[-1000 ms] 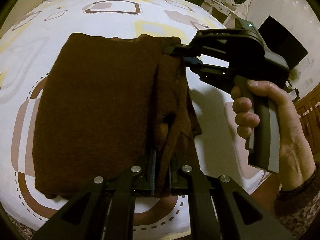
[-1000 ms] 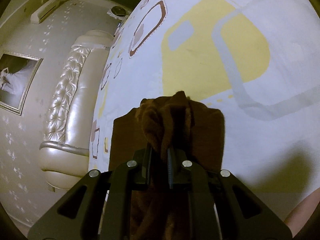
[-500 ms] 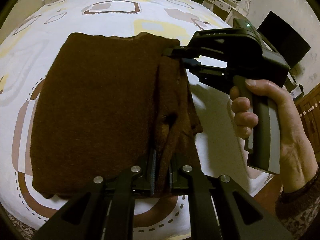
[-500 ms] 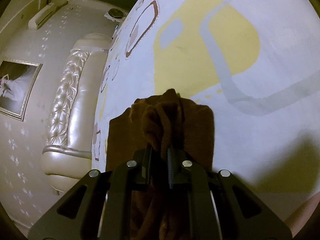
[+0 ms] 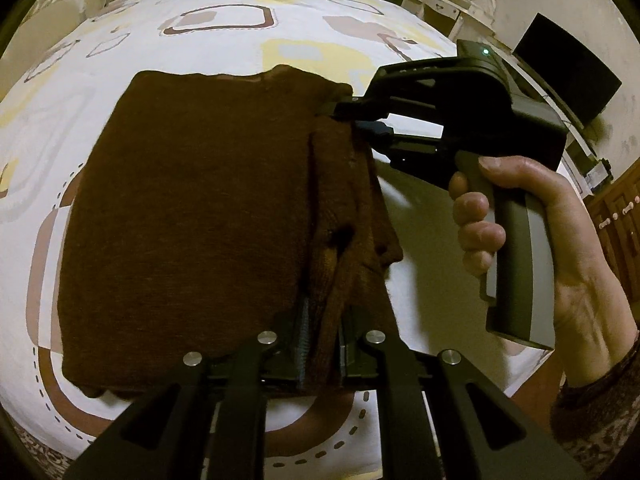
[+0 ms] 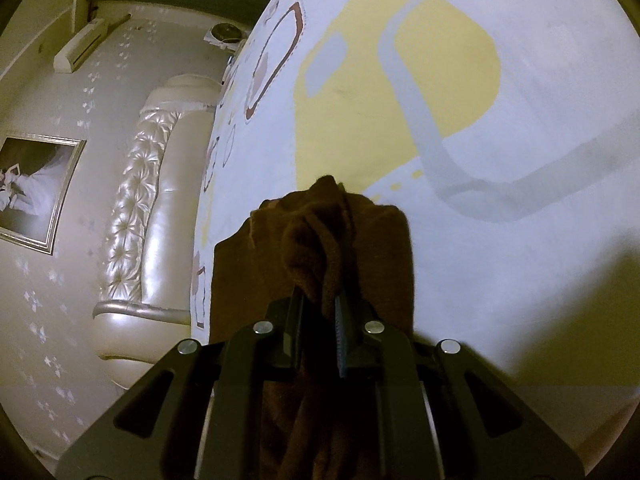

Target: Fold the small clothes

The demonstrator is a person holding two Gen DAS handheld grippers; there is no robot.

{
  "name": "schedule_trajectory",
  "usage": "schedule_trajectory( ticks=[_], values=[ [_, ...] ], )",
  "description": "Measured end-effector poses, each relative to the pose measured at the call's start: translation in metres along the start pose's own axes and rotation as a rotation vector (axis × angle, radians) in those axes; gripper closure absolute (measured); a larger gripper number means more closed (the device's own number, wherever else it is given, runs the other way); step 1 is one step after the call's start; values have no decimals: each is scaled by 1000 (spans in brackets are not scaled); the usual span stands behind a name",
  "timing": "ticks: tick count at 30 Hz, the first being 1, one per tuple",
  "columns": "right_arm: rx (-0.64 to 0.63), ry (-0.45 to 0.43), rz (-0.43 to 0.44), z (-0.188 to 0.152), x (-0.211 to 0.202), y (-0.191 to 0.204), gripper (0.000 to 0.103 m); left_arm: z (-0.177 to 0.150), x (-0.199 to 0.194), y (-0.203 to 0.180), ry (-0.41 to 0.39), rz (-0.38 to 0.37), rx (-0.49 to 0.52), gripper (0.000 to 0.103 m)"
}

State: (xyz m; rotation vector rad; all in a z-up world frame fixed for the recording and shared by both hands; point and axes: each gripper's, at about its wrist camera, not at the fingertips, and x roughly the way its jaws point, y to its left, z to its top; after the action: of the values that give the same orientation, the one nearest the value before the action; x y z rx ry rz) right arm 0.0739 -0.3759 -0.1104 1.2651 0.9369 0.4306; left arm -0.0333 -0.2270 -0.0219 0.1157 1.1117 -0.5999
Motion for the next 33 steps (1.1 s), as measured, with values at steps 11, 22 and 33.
schedule_trajectory(
  ticks=[11,22,33],
  values=[
    [16,-2,12,0,-2,-4,90,-2,1,-3,-4,10,8,92],
    [43,-46,-17,3,-31,-17,89,-9,0,-21,5,-25,58,87],
    [68,-143,-57,-14,-92,-31,50,-29,-19,-37,10,-232,163,74]
  ],
)
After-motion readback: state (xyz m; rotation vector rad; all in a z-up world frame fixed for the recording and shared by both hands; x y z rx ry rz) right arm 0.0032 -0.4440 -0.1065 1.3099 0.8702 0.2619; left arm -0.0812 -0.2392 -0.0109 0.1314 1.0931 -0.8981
